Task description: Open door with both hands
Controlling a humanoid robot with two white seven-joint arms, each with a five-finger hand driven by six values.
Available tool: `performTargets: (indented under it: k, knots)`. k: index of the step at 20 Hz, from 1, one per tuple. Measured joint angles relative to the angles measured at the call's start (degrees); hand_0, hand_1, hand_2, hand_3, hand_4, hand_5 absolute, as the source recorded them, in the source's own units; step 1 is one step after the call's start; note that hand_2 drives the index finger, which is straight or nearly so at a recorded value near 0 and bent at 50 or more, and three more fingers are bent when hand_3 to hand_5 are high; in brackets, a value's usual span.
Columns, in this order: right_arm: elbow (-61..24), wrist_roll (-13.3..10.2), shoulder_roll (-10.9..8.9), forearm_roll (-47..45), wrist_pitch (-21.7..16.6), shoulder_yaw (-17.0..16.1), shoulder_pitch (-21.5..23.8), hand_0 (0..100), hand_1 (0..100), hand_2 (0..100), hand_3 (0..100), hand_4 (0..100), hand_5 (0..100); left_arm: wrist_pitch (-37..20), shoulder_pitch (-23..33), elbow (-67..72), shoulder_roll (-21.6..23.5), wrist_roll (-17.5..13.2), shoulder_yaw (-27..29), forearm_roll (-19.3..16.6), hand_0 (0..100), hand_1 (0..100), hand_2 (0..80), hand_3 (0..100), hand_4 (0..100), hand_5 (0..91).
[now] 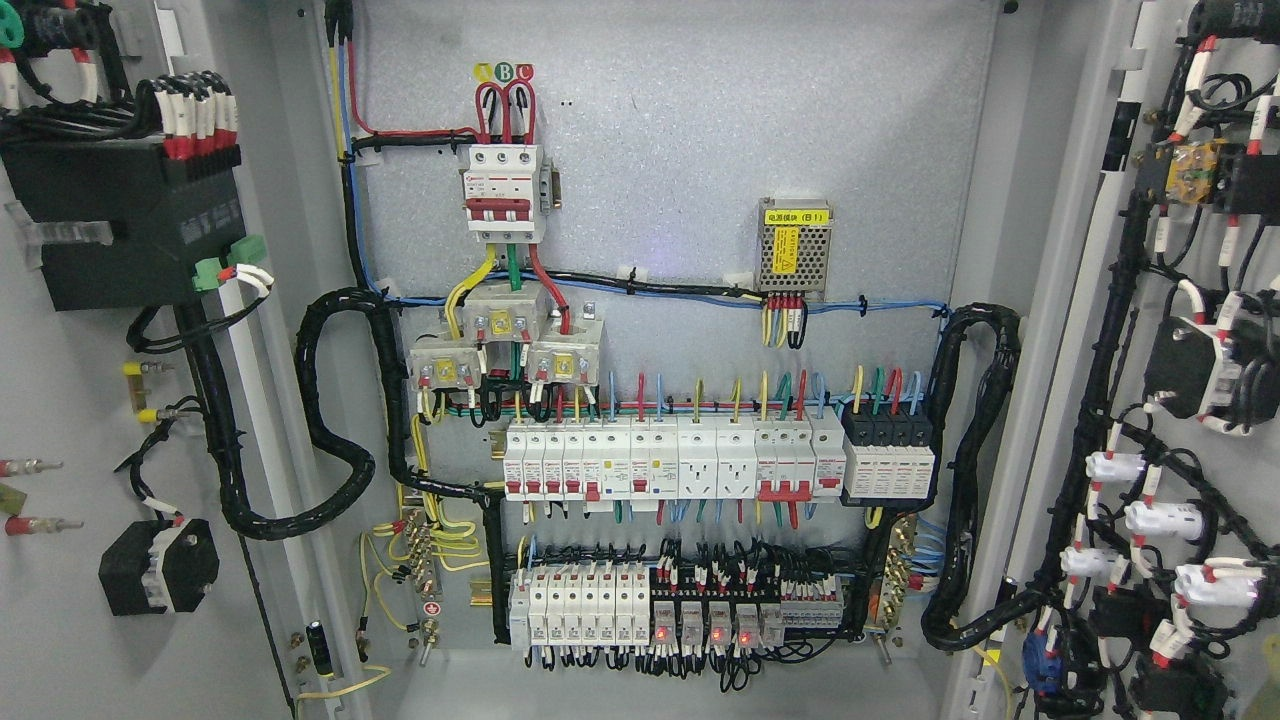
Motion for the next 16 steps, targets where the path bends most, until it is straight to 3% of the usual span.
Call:
performTargets:
  k: [16]
  knots:
    - [6.4, -0.3, -1.82, -0.7, -2.0, -6.7, 2.4, 22, 0, 0, 0, 0, 0, -3.7, 0.0, -17.3, 3.2, -1.0, 9.8, 9.4, 30, 0, 2.8, 3, 4, 0.0]
